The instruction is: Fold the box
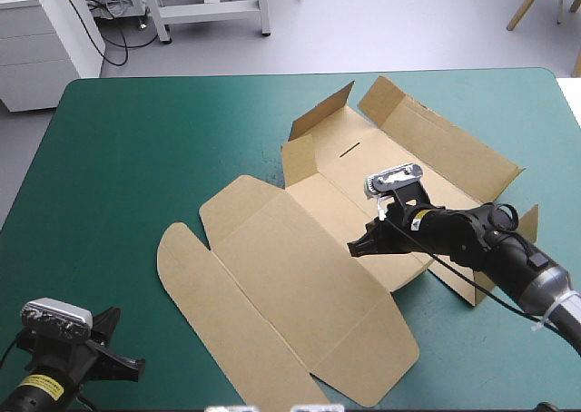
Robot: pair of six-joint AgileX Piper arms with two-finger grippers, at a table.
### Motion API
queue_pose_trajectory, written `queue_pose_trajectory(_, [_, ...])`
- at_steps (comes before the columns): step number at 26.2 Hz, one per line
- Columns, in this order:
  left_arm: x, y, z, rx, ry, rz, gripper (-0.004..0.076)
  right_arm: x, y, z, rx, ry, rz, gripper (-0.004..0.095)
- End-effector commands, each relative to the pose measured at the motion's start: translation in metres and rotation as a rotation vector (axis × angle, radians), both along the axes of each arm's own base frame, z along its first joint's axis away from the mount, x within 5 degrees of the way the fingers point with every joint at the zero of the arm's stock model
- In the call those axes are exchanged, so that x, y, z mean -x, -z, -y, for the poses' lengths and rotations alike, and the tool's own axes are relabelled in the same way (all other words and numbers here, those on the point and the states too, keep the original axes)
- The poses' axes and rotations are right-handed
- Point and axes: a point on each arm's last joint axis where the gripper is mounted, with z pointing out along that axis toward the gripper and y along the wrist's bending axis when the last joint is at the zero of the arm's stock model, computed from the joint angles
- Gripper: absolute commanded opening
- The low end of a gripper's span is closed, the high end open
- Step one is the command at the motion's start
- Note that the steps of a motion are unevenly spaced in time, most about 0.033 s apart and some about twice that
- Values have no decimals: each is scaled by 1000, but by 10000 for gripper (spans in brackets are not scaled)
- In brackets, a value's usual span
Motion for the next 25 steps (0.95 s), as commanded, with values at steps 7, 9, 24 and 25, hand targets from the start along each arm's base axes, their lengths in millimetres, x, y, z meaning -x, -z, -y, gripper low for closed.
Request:
queue_pose_trajectory(7, [-3, -15, 1, 28, -6, 80, -10, -1, -16, 0, -45, 9, 77, 8])
queue_pose_trajectory(9, [-3, -15, 1, 28, -6, 80, -10, -1, -15, 0, -41, 7, 68, 8])
queue_pose_trajectory(24, [-3, -15, 1, 28, -6, 80, -10, 15, -50, 8, -39, 3, 89, 8])
queue_pose_trajectory(25, [-3, -15, 1, 28, -6, 80, -10, 18, -56, 11, -22, 1, 89, 8])
